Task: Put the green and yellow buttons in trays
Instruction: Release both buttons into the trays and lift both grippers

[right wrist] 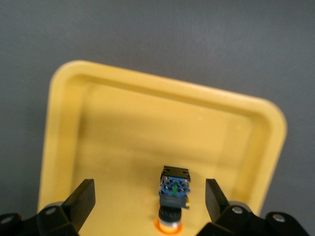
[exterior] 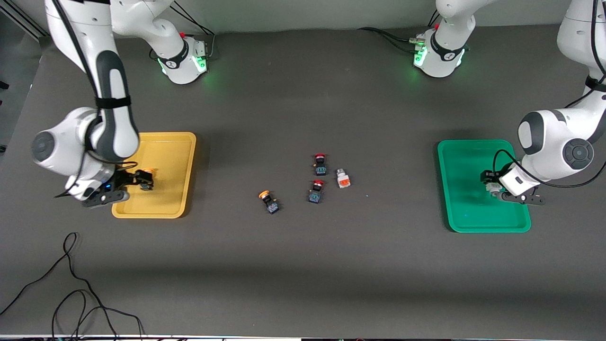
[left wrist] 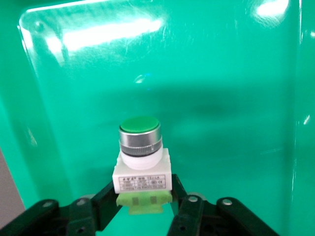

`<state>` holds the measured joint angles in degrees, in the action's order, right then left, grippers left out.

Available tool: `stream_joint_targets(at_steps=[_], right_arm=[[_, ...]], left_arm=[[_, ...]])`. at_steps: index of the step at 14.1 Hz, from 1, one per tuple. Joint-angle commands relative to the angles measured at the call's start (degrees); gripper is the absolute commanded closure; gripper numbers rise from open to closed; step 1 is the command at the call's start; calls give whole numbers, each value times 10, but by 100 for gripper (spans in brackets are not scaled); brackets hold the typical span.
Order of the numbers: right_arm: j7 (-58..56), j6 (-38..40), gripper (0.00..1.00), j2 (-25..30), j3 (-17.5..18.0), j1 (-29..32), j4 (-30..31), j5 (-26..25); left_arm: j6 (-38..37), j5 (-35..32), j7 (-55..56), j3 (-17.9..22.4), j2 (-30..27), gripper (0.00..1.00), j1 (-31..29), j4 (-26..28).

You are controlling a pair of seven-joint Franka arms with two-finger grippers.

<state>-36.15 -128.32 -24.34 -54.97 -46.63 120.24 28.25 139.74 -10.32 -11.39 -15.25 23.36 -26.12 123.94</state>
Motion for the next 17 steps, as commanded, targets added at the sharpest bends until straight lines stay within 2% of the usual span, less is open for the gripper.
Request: stream_joint_targets(at_steps=[1,2,3,4,7,9,11,14,15,17], right_arm=[[91,149,0,3,-11,-6,-139,-89],[108,195,0,-2,-10,-6,-181,-95],[109,219,0,-5,-8,-6,-211,-95],[110,224,0,-5,-1,-6,-228,-96],[120,224,0,-14,55,-5,-264,-95],[128,220,0,-35,96,-4,-289,-88],[130,219,0,-68,143,-4,-329,-77],[225,207,0,-109,203,-5,-373,-69],[258,191,0,-113,234,-5,-377,-70],[325,160,0,-121,284,-5,-379,-72]], left_arm=[[3,-6,-7,-5,-12,12,-9,5],[2,-6,-7,-6,-13,10,-9,4],[1,-6,-8,-6,-13,2,-9,4],[-1,-6,-8,-6,-16,2,-8,4],[-59,-5,-5,-10,-51,1,-2,-13],[-142,0,-5,-25,-88,1,4,-44],[-229,5,7,-58,-112,1,5,-92],[-378,34,59,-108,-109,1,8,-214],[-414,45,87,-121,-105,1,17,-248],[-446,47,164,-124,-104,1,65,-278]])
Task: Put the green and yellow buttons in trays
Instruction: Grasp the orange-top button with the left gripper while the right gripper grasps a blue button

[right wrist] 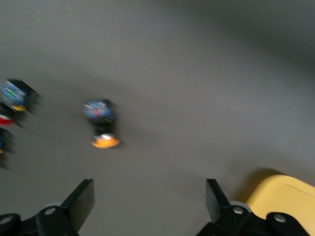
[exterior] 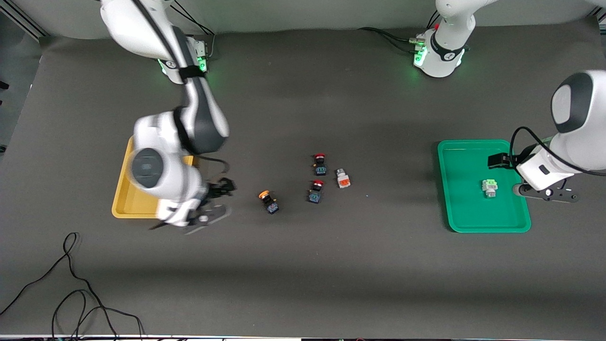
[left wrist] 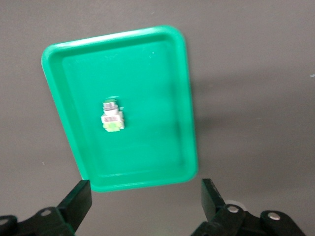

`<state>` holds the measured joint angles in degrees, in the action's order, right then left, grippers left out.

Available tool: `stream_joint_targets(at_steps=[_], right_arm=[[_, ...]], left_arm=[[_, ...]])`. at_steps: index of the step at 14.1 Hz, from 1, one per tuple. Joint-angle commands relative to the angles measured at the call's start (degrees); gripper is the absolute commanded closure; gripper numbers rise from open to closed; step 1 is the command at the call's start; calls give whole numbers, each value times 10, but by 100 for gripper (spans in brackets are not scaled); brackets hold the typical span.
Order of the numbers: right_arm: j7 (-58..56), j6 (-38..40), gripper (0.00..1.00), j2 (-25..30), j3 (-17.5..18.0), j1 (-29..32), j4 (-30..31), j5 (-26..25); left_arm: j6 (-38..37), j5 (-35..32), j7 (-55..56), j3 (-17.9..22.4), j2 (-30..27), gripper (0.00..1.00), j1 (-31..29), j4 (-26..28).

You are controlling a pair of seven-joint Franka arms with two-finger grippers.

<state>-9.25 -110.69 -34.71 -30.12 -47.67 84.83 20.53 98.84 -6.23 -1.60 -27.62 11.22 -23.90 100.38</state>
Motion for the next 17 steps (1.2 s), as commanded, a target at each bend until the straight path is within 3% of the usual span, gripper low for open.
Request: stream_joint_targets(at_steps=[1,6,9,14,16,17], right_arm=[[61,-35,0,-22,54,5,-24,0],[61,-82,0,-49,61,4,-13,6],[62,-179,0,-74,63,-22,32,7],[63,-281,0,-117,66,-45,71,8],[64,-290,18,-118,67,-46,77,8],[64,-290,38,-118,68,-47,77,8]], left_arm=[[-37,9,113,0,17,1,70,-45],[41,26,321,1,76,1,214,-48],[125,20,429,1,131,1,277,-47],[203,11,499,6,205,1,325,-43],[226,-16,530,6,226,1,336,-41],[238,-30,552,6,237,1,346,-41]])
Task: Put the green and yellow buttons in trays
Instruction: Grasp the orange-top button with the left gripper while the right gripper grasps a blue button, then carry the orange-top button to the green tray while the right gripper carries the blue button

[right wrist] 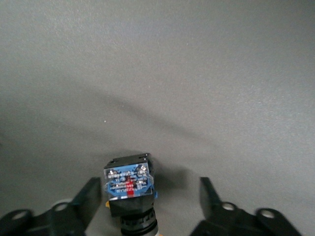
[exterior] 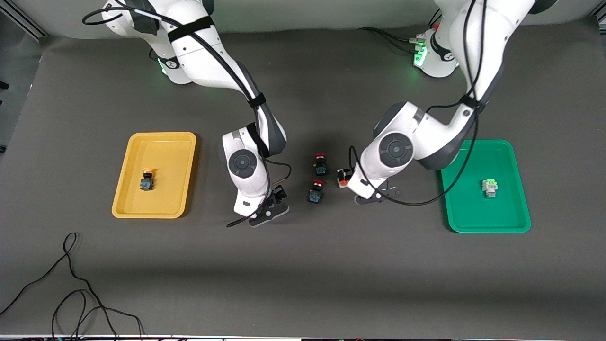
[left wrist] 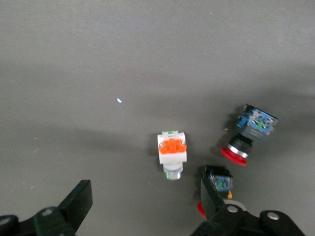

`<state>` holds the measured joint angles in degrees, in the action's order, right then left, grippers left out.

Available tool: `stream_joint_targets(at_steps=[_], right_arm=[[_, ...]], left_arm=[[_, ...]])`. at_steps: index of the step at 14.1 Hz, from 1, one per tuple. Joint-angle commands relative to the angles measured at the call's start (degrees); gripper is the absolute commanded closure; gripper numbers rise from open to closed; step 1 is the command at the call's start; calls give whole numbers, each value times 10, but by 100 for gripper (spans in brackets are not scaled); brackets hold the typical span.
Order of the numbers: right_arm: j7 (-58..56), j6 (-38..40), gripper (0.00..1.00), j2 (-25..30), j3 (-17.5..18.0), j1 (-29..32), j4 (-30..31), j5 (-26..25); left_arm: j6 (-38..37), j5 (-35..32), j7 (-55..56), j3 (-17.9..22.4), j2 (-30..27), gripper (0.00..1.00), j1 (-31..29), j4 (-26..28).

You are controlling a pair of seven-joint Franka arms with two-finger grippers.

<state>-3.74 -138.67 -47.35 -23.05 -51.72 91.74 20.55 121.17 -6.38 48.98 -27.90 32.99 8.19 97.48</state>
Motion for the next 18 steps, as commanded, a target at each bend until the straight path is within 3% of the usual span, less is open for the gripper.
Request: stream_joint_targets(at_steps=[1,2,6,8,10,14,15,16,18], right_arm=[[9,-9,57,9,-2,-7,7,8],[9,-8,69,9,-2,-8,7,8],[22,-2,84,19,-3,-7,7,8],[37,8,86,31,-4,-8,5,8],[43,77,86,72,-10,-8,1,7],[103,211,86,141,-50,-7,-37,-2],[103,240,86,149,-66,-8,-47,-2],[102,262,86,159,-85,-7,-49,-2],[94,298,86,182,-127,-7,-38,-6]], left_arm=[[33,-36,62,10,35,1,34,-12],[49,-45,69,10,50,2,38,-12],[75,-58,70,12,78,3,41,-5],[100,-60,69,13,81,3,41,13],[122,-60,68,27,83,5,52,24],[136,-60,68,83,86,54,110,24],[136,-60,68,84,86,81,110,24],[136,-59,71,83,85,100,110,24],[125,-58,77,84,80,100,105,21]])
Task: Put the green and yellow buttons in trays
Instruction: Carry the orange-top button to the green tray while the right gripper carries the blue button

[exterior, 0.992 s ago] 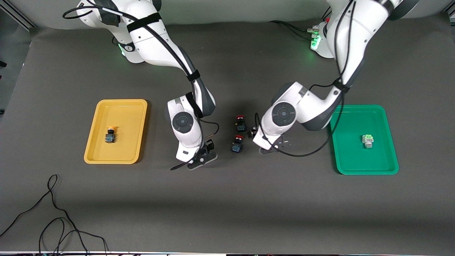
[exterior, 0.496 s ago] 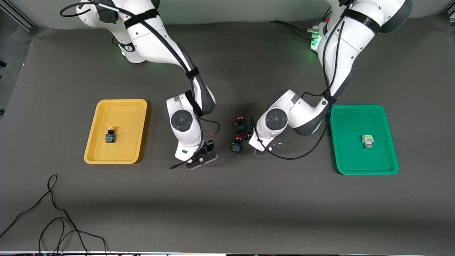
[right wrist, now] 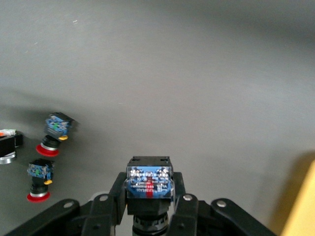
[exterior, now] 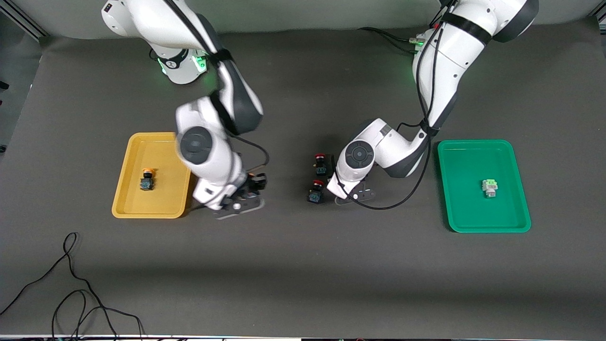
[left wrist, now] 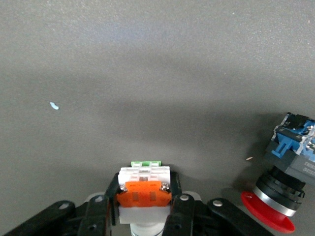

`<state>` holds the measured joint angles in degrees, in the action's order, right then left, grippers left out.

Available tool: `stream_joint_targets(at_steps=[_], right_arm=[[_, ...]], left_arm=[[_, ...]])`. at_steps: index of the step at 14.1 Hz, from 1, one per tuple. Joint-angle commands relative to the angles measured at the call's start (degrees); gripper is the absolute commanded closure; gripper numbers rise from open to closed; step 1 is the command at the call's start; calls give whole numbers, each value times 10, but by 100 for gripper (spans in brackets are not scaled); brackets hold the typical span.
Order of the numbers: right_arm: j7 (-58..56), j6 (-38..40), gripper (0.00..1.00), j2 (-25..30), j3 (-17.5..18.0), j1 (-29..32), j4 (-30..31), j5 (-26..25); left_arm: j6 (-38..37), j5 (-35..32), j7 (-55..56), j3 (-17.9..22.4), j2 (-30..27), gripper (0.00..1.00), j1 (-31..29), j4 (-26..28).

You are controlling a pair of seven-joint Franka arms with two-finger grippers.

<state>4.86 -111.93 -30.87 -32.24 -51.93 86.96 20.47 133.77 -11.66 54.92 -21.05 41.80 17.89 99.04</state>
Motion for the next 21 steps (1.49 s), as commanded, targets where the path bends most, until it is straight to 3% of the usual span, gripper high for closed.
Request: stream_joint_targets(at_steps=[1,5,8,10,13,15,19,20,21], right_arm=[[-1,45,86,28,-61,-5,20,-13],[-114,52,87,94,-158,-5,108,-25],[-170,44,87,99,-208,-4,159,-25],[-184,-13,87,96,-209,1,212,-25],[-222,-171,87,92,-207,2,336,-10],[-244,-248,87,69,-202,-4,388,24],[-345,-268,87,-10,-179,1,394,168],[-352,-266,86,-16,-179,-2,393,180],[-347,-262,71,-16,-179,-4,391,181]], left_arm=[[-6,-6,17,15,-16,100,5,5],[-81,-5,7,14,-70,100,-14,-4],[-207,1,-27,12,-124,100,-35,-44],[-300,6,-66,8,-144,100,-60,-99],[-450,16,-151,10,-147,100,-88,-212],[-513,16,-256,10,-148,100,-130,-261],[-529,-3,-464,14,-160,100,-232,-246],[-521,-8,-495,14,-160,100,-257,-236],[-512,-7,-526,13,-160,100,-281,-225]])
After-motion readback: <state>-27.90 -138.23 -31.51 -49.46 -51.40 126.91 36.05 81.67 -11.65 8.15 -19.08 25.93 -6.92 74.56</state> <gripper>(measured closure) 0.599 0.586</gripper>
